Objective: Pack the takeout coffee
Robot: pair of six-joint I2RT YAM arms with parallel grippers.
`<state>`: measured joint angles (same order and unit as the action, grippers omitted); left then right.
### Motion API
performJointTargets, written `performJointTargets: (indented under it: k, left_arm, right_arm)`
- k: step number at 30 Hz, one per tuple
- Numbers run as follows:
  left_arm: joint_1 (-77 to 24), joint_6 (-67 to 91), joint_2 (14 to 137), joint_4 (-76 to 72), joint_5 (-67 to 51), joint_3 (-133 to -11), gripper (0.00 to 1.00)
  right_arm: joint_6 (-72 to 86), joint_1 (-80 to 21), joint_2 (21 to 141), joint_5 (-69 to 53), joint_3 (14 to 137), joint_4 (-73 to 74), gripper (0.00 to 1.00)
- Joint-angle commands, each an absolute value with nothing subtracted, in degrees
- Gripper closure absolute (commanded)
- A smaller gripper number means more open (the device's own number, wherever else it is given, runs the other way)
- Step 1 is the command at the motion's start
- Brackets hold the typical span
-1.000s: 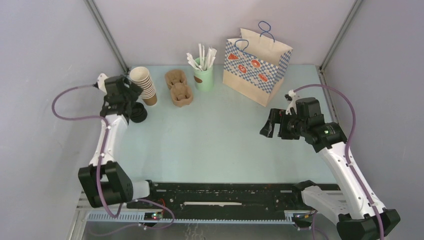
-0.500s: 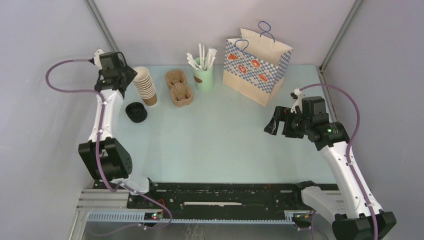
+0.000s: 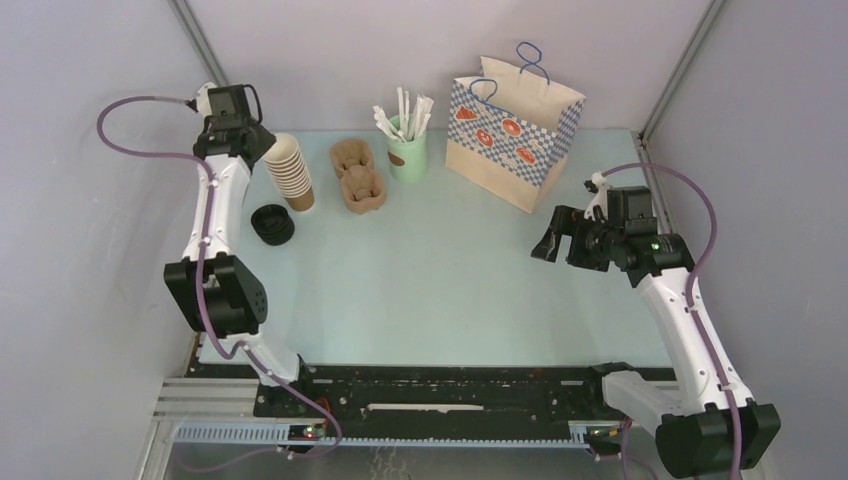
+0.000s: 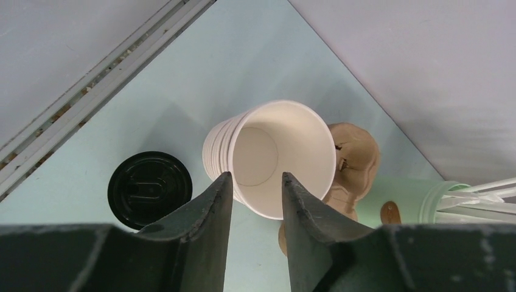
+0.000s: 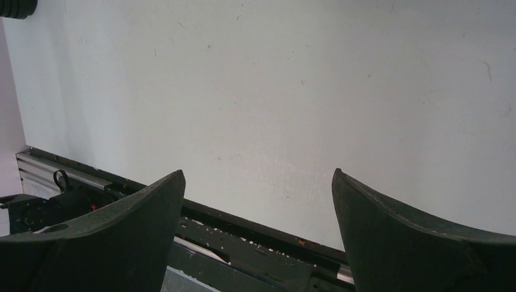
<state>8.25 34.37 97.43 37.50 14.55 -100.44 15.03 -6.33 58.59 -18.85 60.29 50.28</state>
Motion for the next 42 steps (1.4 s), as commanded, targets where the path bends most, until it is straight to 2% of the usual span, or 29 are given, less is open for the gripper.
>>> performJointTargets:
  k: [1,4,8,12,20,27,33,42]
  left_arm:
    - [8.0,32.79,99.64,41.08,18.15,-105.26,0.56]
    - [8.01,32.53,101.91,43.51,18.14,-108.17,0.52]
    - [8.04,32.9,104.81,46.1,17.63,-111.28,0.54]
    - [8.04,33.13,105.78,46.44,18.13,-112.17,0.68]
    - [8.04,33.16,107.21,47.51,18.75,-113.63,0.73]
    - [7.94,32.61,107.69,48.47,19.22,-115.51,0.9]
    - [7.94,32.3,107.08,48.82,19.87,-116.88,0.99]
    - [8.18,32.43,104.65,47.0,19.49,-116.56,1.0]
  right_arm:
    - [13.35,-5.8,59.5,-20.58,60.51,47.74,0.01]
    - [13.36,-5.87,60.2,-21.0,60.54,47.31,0.01]
    - [13.35,-5.84,60.95,-21.09,60.55,46.77,0.01]
    - [13.2,-5.8,61.55,-21.02,60.49,46.34,0.01]
    - [13.1,-5.79,63.46,-21.18,61.41,46.04,0.02]
    - [13.1,-5.8,64.23,-21.51,61.56,45.88,0.02]
    - [13.25,-5.8,64.34,-21.71,61.58,45.6,0.02]
    - [13.27,-5.8,63.92,-21.8,61.54,45.6,0.03]
